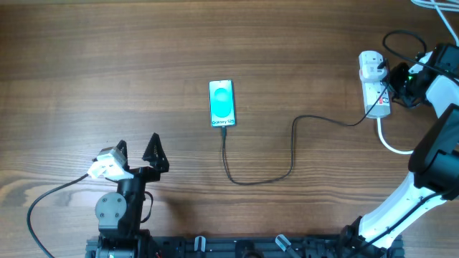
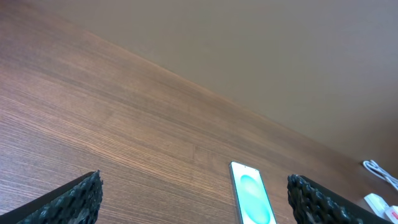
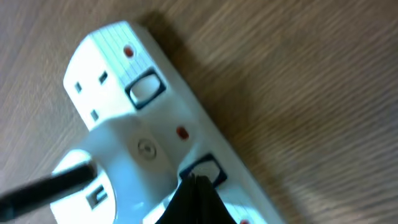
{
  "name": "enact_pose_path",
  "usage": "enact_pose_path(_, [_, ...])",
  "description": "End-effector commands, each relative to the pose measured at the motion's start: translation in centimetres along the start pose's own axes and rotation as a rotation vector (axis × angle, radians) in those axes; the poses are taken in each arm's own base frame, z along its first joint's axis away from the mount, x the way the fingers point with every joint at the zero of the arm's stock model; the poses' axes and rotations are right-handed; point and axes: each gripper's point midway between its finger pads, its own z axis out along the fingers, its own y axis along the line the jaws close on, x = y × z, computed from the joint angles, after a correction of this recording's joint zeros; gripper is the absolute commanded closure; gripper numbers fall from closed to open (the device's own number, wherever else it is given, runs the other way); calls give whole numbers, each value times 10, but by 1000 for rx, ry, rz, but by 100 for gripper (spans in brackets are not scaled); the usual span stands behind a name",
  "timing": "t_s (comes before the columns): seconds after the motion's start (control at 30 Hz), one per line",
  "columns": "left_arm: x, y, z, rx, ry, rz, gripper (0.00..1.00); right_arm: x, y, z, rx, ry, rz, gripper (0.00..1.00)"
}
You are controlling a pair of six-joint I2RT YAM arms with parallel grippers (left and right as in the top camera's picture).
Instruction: Plug charger to phone and switch on socket
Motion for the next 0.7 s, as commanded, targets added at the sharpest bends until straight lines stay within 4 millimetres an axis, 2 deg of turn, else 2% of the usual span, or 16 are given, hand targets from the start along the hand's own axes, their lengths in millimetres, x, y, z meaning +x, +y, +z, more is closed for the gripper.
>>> enact_pose_path(0.0, [1,-1,0,10,-1,16,0,30,-3,20,-4,107,2,96])
enact_pose_path(0.47, [1,-1,0,10,-1,16,0,39,8,23,-21,135,-69,96])
enact_pose_path(0.67, [1,-1,0,10,-1,16,0,44,20,22,-94,158,-91,96])
